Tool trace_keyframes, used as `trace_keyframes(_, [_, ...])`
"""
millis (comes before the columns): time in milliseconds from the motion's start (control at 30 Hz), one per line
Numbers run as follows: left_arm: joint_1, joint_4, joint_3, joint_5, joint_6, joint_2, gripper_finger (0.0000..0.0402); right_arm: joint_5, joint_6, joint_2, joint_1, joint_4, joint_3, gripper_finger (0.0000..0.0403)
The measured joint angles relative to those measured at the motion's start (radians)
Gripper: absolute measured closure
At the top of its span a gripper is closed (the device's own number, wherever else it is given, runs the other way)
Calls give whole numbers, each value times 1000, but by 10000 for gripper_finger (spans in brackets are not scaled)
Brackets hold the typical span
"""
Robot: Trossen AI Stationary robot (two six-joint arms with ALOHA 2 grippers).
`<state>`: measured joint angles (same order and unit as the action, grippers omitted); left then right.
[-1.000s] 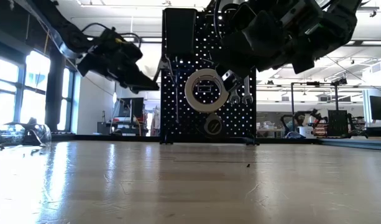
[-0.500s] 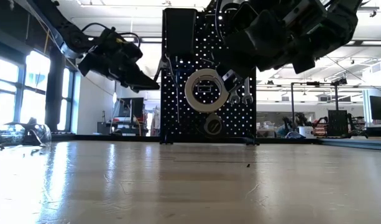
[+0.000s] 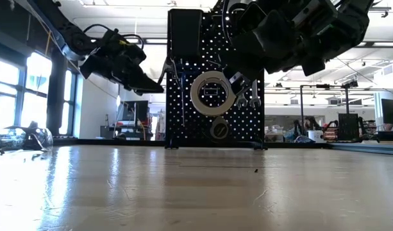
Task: Hang tools onto peg board
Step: Hang the black spring clamp on the peg board
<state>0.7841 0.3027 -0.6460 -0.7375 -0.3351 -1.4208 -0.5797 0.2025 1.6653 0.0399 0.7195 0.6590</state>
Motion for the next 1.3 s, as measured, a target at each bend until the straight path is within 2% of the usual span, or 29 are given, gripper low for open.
trace_keyframes(133, [16,1,0,-52,10,0,326,0,1,0,0,-10,0,292])
trace_keyframes(500, [15,-23,0,-115,11,0,326,0,-1,0,0,-28,0,292])
trace_keyframes(767, [24,-28,0,-49,-8,0,326,0,-6,0,0,-28,0,292])
trace_keyframes(1067, [41,-13,0,-38,-8,0,326,0,-18,0,0,-28,0,292])
trace_keyframes(1300, [40,-11,0,64,5,0,304,0,-20,0,0,-27,0,292])
